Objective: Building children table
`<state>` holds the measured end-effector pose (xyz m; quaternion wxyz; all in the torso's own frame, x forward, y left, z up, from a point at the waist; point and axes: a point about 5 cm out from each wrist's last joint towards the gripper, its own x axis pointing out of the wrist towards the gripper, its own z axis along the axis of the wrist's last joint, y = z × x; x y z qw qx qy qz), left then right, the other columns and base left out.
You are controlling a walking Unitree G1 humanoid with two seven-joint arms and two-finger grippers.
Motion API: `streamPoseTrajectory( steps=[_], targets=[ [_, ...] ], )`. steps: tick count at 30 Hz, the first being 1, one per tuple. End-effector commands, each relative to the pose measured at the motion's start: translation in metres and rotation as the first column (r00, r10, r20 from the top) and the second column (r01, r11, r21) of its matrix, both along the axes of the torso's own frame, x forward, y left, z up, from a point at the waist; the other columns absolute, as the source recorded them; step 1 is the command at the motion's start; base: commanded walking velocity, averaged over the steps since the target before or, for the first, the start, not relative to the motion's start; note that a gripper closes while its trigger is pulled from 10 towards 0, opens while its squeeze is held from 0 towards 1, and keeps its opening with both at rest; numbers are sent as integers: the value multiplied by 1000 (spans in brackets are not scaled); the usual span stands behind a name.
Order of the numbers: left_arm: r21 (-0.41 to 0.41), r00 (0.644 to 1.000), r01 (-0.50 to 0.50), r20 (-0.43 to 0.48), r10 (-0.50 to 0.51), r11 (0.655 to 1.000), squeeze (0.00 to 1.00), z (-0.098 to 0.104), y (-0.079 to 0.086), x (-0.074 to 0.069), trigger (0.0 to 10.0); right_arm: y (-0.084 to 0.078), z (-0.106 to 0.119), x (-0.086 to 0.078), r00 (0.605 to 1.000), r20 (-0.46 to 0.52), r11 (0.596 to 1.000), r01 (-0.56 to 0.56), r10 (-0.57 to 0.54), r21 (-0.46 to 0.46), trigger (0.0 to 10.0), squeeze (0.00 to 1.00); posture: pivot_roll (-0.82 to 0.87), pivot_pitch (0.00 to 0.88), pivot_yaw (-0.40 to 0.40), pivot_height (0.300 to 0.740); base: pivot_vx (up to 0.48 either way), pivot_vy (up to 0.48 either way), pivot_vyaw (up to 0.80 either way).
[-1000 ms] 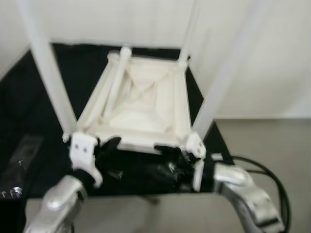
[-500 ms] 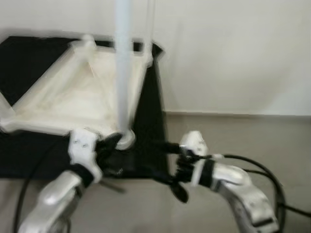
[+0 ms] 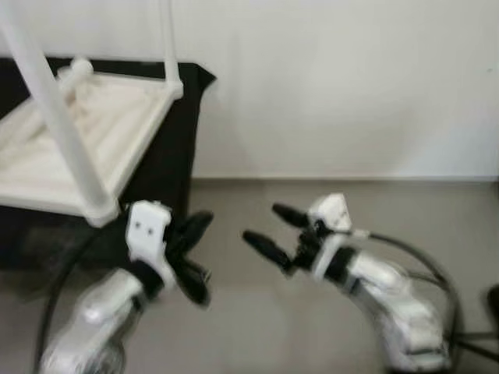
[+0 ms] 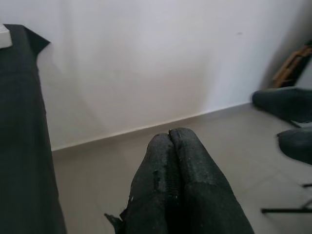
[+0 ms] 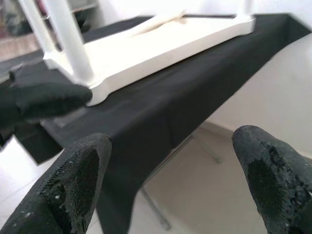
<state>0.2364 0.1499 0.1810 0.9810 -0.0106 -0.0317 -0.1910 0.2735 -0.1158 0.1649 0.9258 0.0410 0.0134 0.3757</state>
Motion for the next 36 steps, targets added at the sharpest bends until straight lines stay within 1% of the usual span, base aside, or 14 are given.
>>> streamPoseTrajectory(
  steps=[1,3,4,10,11,12,13,15,20,23,25,28,32,36],
  targets=[
    [26,999,-45,-27,45,999,0,-4,-1,3,10000,-10,-3,5,996,-5,996,85,-85,-16,10000,0,6,113,-67,740,0,0,0],
    [120,993,-118,8,118,986,0,-3,0,5,10000,-12,-4,7,991,-8,991,130,-130,-23,10000,0,6,113,-68,740,0,0,0],
    [146,990,-141,30,138,979,0,-1,0,5,10000,-13,-4,9,989,-12,989,149,-149,-24,10000,0,6,113,-68,740,0,0,0],
    [179,984,-170,84,157,969,0,4,-4,10,10000,-18,-5,14,971,-8,970,238,-238,-46,10000,0,-5,100,-73,740,0,0,0],
    [156,985,-148,109,132,977,0,8,-4,13,10000,-20,-6,17,956,-7,955,291,-292,-49,10000,0,-8,95,-74,740,0,0,0],
    [138,987,-125,115,110,982,0,9,-4,14,10000,-21,-6,18,950,-7,949,312,-312,-48,10000,0,-8,95,-74,740,0,0,0],
    [90,990,-94,112,84,991,0,10,-3,13,10000,-22,-7,18,943,-8,942,332,-333,-44,10000,0,-9,94,-73,740,0,0,0],
    [63,992,-62,117,55,996,0,11,-4,11,10000,-23,-7,18,939,-7,938,344,-344,-40,10000,0,-9,94,-73,740,0,0,0],
    [70,995,-21,100,14,997,0,5,-8,10,10000,-23,-8,19,937,-15,937,347,-348,-28,10000,0,-18,84,-71,740,0,0,0],
    [52,996,-16,91,11,999,0,3,-10,12,10000,-23,-12,20,941,-62,943,334,-333,9,10000,0,-20,75,-75,740,0,0,0],
    [37,996,-13,87,9,999,0,2,-10,14,10000,-24,-14,21,944,-98,946,321,-315,43,10000,0,-16,74,-78,740,330,0,-647],
    [16,996,-15,91,13,1000,0,1,-9,15,10000,-23,-12,22,948,-95,948,310,-303,74,10000,0,-16,74,-79,740,348,0,-329],
    [5,996,-12,93,11,1000,0,1,-8,16,10000,-23,-12,22,947,-89,947,315,-310,56,10000,0,-16,76,-79,740,363,0,-200],
    [1,996,-5,93,5,1000,0,1,-7,16,10000,-22,-12,22,949,-103,947,309,-299,89,10000,0,-14,79,-75,740,377,0,-552]
  ],
)
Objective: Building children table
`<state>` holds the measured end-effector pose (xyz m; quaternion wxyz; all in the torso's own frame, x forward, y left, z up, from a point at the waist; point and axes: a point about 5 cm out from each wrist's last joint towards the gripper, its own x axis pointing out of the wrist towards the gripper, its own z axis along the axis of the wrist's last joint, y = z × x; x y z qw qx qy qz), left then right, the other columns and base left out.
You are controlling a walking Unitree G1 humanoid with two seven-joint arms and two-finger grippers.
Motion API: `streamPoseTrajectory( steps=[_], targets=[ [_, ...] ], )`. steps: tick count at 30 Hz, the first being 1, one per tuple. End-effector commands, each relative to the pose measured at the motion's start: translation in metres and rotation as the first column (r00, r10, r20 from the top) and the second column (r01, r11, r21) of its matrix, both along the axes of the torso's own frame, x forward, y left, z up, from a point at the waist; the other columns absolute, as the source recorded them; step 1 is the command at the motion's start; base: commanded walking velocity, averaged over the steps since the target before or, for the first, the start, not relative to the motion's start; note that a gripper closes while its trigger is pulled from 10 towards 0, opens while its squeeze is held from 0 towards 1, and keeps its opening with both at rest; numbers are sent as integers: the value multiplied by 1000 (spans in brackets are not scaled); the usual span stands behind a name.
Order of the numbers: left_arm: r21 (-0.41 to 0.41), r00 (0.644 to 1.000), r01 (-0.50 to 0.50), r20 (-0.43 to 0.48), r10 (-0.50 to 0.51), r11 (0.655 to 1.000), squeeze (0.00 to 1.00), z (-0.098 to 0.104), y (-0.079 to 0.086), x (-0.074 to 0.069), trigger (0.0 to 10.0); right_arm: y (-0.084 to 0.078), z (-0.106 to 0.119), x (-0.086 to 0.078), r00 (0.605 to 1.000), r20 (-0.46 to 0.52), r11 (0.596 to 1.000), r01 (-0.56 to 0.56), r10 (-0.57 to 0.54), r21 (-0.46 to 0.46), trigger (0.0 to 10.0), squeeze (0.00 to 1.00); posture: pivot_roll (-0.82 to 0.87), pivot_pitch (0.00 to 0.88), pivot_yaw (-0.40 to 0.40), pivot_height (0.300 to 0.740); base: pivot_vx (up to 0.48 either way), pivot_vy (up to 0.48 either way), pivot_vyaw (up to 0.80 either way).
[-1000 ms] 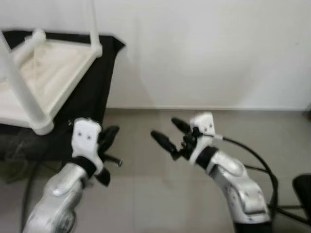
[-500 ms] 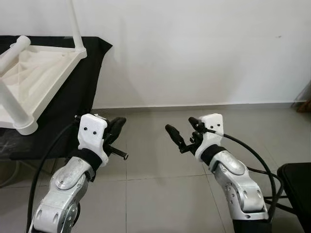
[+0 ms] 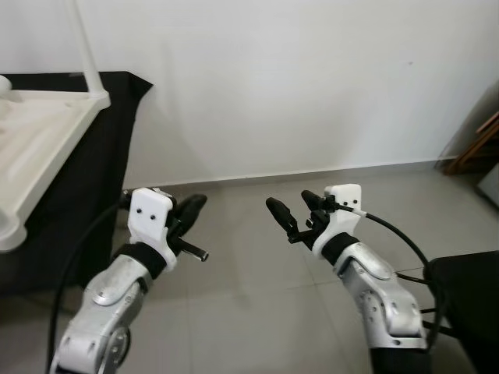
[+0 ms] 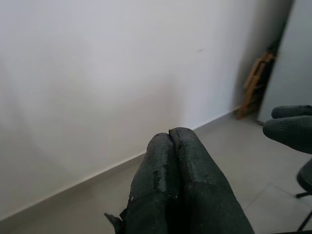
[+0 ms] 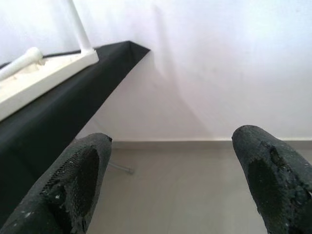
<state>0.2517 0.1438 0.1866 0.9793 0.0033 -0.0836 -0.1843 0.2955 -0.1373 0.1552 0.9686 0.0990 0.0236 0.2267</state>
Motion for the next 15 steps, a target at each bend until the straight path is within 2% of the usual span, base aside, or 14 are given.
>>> streamPoseTrajectory(
  steps=[1,15],
  targets=[
    [-6,1000,11,-14,-11,1000,0,-4,-1,1,10000,0,-1,0,1000,-9,1000,-4,4,25,10000,0,-13,80,-74,740,379,0,0],
    [-3,1000,19,-13,-20,1000,0,-4,-1,3,10000,1,1,2,999,-1,998,-32,32,46,10000,0,-14,83,-73,740,384,0,0]
  ],
)
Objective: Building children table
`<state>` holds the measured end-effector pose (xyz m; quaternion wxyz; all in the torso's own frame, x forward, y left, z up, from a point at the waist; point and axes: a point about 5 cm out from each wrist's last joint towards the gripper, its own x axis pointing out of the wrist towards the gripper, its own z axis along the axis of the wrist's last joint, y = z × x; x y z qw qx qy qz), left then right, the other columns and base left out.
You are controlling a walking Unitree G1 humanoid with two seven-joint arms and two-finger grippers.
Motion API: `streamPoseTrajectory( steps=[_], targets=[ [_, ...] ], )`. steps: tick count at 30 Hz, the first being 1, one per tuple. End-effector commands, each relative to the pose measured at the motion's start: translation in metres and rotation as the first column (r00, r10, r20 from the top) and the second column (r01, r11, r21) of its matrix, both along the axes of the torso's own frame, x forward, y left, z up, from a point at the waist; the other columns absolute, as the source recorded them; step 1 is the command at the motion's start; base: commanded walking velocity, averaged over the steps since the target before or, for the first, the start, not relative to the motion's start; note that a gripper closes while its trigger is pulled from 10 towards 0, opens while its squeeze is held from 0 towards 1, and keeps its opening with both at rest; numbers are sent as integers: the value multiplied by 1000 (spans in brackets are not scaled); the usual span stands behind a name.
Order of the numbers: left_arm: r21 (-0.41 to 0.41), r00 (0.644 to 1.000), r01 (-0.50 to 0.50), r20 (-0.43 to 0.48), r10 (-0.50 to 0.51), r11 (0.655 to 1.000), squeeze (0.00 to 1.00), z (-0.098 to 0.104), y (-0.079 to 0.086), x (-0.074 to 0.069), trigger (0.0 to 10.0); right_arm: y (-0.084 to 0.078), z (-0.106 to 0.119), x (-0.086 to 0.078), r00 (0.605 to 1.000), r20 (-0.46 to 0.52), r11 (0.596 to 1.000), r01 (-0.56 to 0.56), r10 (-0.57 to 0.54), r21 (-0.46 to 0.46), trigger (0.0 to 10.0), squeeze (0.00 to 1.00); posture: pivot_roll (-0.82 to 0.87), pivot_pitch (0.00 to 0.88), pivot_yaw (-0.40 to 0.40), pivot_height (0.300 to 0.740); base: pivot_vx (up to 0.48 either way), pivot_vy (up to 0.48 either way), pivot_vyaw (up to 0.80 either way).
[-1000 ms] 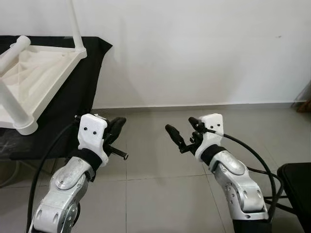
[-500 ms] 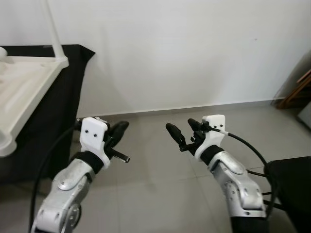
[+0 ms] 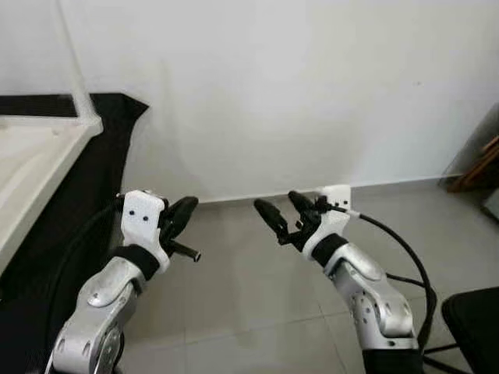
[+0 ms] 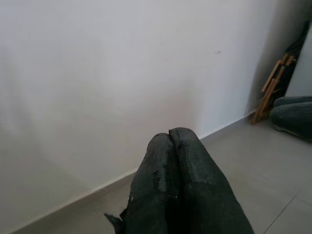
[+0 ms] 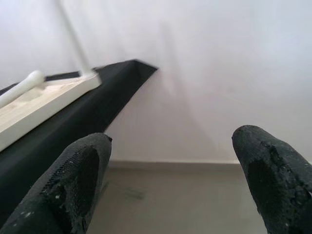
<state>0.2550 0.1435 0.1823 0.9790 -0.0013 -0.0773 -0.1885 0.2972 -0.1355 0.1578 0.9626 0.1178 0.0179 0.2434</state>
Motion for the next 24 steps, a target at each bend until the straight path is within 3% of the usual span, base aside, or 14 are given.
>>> streamPoseTrajectory(
  steps=[1,21,24],
  targets=[
    [3,1000,10,1,-10,1000,0,0,0,0,10000,-1,-2,0,1000,-8,1000,1,-1,4,10000,0,-14,83,-73,740,394,0,0],
    [6,1000,16,5,-16,1000,0,1,-1,1,10000,5,1,-2,994,42,991,-98,102,-88,10000,0,-14,93,-72,740,396,0,0],
    [6,1000,16,5,-16,1000,0,1,-1,1,10000,6,1,-3,992,44,989,-112,116,-94,10000,0,-14,94,-72,740,394,0,794]
  ],
)
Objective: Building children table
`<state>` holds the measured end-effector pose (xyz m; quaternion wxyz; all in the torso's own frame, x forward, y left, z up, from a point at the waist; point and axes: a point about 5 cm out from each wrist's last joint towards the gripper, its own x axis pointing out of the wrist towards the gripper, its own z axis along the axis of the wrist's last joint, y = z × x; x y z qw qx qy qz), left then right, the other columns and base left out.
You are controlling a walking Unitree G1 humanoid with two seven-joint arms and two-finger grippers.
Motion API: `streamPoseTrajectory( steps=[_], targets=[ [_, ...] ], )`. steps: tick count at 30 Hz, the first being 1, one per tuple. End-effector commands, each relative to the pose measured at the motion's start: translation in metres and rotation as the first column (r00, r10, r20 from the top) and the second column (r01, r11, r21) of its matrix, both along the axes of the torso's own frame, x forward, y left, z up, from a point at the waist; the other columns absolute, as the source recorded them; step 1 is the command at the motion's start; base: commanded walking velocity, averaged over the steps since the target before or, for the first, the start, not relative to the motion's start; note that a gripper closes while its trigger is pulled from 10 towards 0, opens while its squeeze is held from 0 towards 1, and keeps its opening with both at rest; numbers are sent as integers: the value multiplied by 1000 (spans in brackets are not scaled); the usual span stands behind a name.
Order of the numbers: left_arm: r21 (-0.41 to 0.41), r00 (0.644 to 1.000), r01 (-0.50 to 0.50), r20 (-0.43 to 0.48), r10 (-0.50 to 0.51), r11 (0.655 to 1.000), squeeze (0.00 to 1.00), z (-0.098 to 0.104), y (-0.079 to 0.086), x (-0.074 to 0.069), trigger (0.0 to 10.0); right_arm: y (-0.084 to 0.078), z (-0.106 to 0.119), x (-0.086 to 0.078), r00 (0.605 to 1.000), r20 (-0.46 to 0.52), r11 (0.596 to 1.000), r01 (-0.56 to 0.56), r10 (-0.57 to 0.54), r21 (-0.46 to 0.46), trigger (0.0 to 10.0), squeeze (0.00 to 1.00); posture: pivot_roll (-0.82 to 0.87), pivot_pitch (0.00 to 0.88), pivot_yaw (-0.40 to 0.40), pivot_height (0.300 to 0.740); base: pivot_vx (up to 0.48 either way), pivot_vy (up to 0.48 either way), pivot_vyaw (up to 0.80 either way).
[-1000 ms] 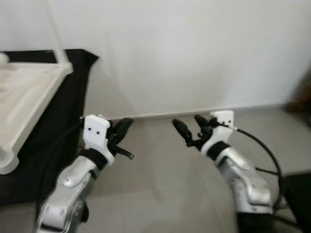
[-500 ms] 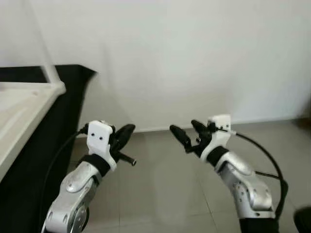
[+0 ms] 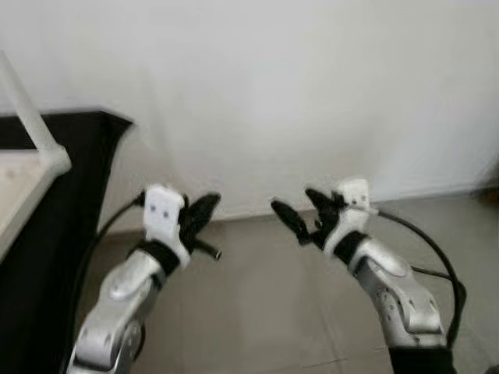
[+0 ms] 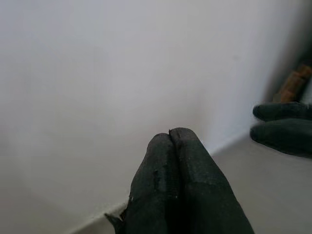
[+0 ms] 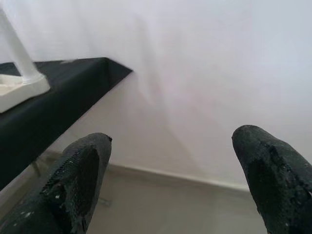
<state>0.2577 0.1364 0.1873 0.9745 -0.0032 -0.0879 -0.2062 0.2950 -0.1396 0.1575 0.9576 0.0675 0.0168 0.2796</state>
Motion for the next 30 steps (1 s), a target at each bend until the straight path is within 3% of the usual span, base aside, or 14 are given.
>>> streamPoseTrajectory(
  steps=[1,14,26,30],
  targets=[
    [11,1000,-20,-16,20,1000,0,-4,6,-1,10000,10,2,-1,999,13,999,-42,42,2,10000,0,-14,94,-72,740,394,0,794],
    [12,1000,-17,-16,18,1000,0,-4,6,-1,10000,13,0,-2,996,9,996,-91,91,-4,10000,0,-6,92,-72,740,390,0,794],
    [5,1000,-15,-14,15,1000,0,-4,4,0,10000,15,1,-3,990,16,990,-142,142,-6,10000,0,-11,91,-80,740,372,0,0],
    [-5,1000,-19,7,19,1000,0,-1,4,-1,10000,14,1,-3,989,16,989,-146,146,-4,10000,0,-14,89,-79,740,66,0,0]
  ],
)
